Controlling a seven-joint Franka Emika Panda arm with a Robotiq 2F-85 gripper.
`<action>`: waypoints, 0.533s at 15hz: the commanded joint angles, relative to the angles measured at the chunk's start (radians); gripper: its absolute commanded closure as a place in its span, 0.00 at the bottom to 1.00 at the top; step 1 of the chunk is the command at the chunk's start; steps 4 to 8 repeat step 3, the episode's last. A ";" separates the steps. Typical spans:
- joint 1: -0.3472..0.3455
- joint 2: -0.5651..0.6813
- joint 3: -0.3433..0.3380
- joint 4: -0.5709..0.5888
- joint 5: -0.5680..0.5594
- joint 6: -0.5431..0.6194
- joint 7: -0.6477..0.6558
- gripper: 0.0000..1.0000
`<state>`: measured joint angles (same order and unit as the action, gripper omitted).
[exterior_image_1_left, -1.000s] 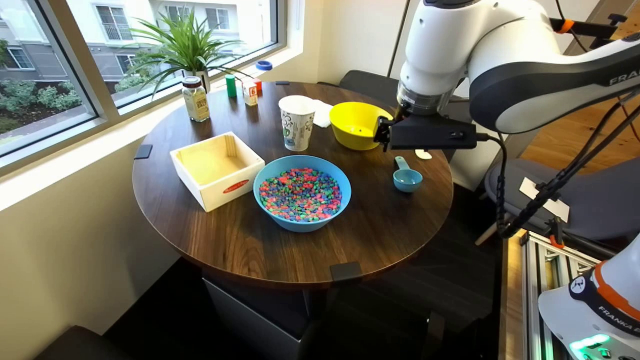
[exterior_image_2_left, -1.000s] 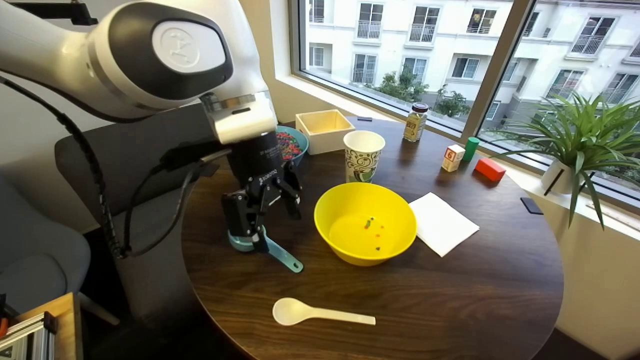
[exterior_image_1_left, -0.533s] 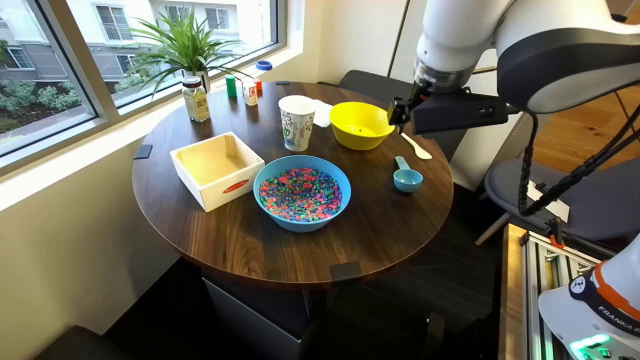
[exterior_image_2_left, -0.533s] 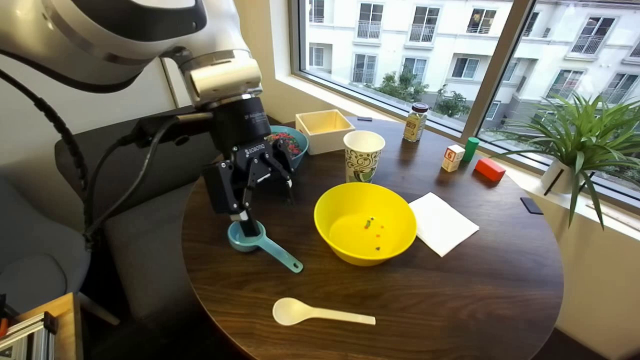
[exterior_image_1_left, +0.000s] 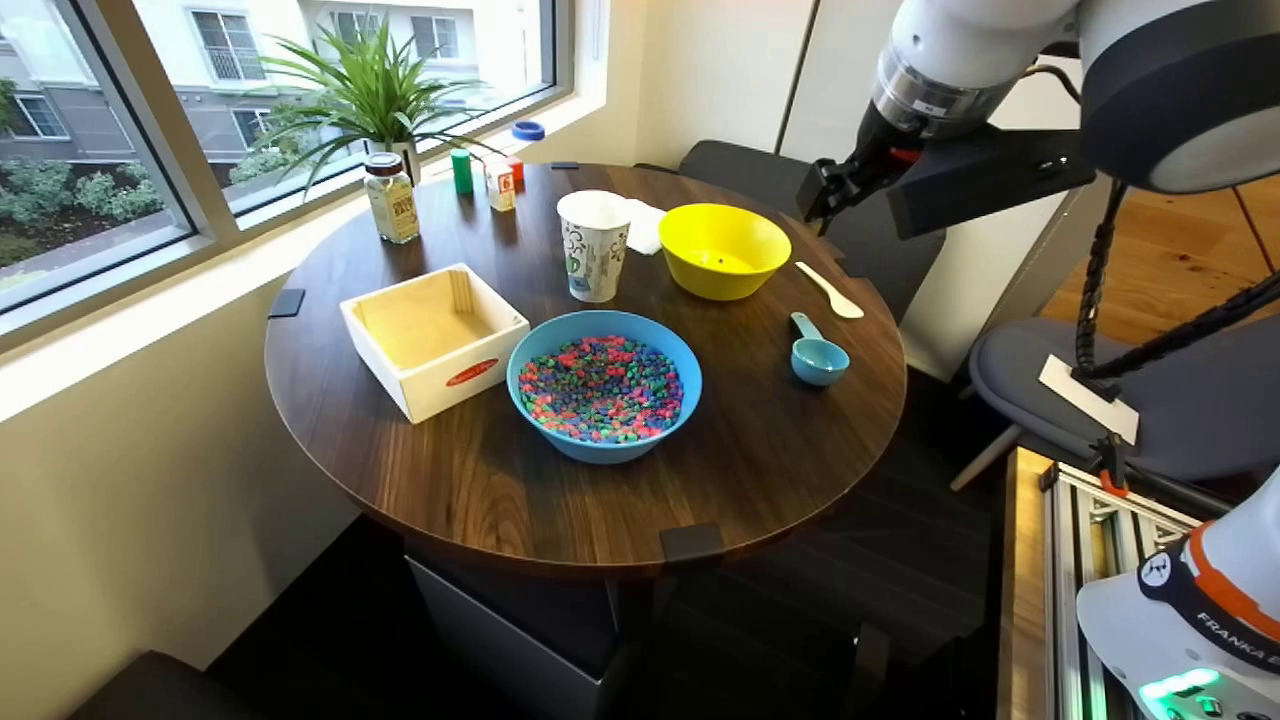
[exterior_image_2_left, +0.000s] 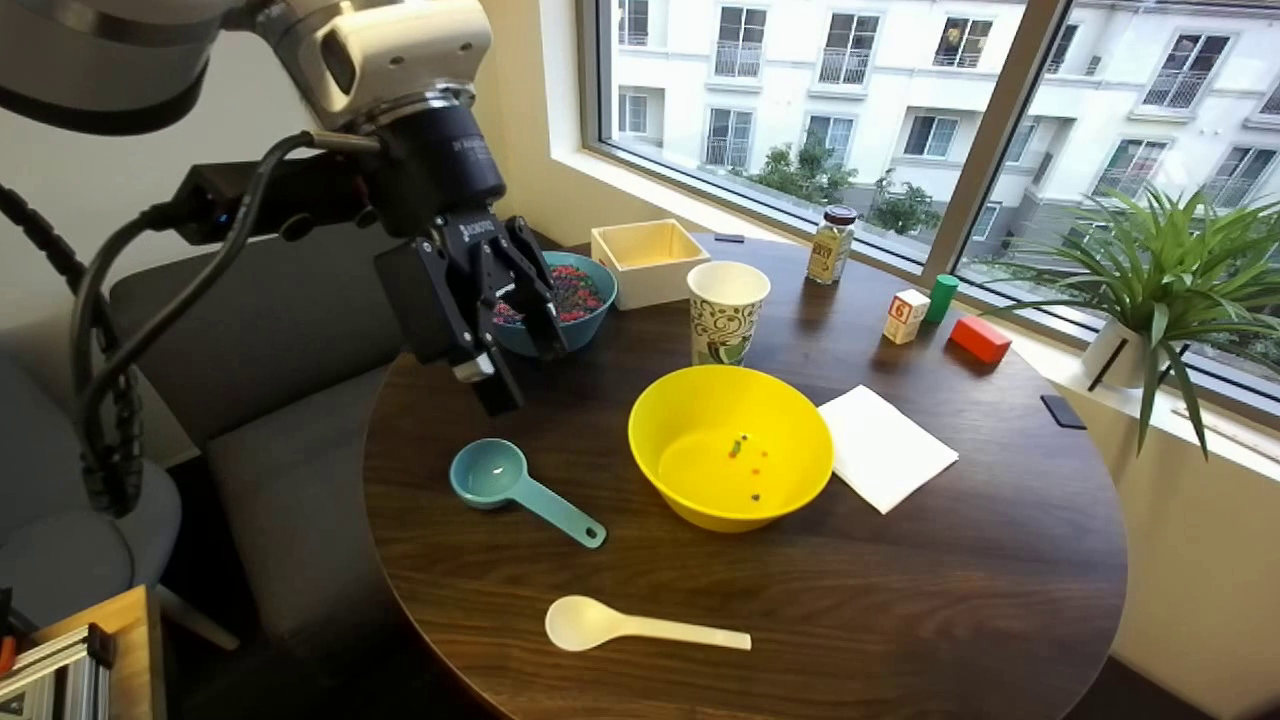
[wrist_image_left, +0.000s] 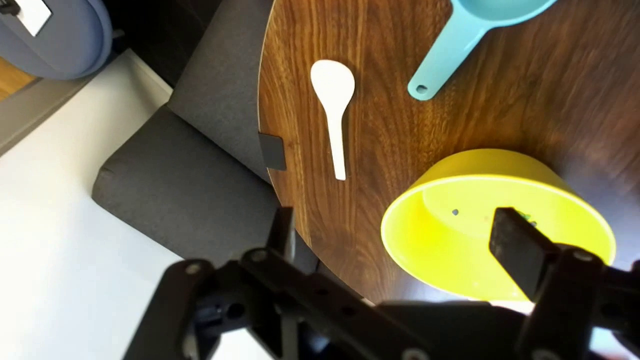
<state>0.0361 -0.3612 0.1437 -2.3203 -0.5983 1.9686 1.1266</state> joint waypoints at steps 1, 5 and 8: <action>-0.013 -0.012 0.013 -0.004 0.006 0.006 -0.017 0.00; -0.014 -0.023 0.013 -0.015 0.006 0.010 -0.023 0.00; -0.014 -0.023 0.013 -0.015 0.006 0.010 -0.023 0.00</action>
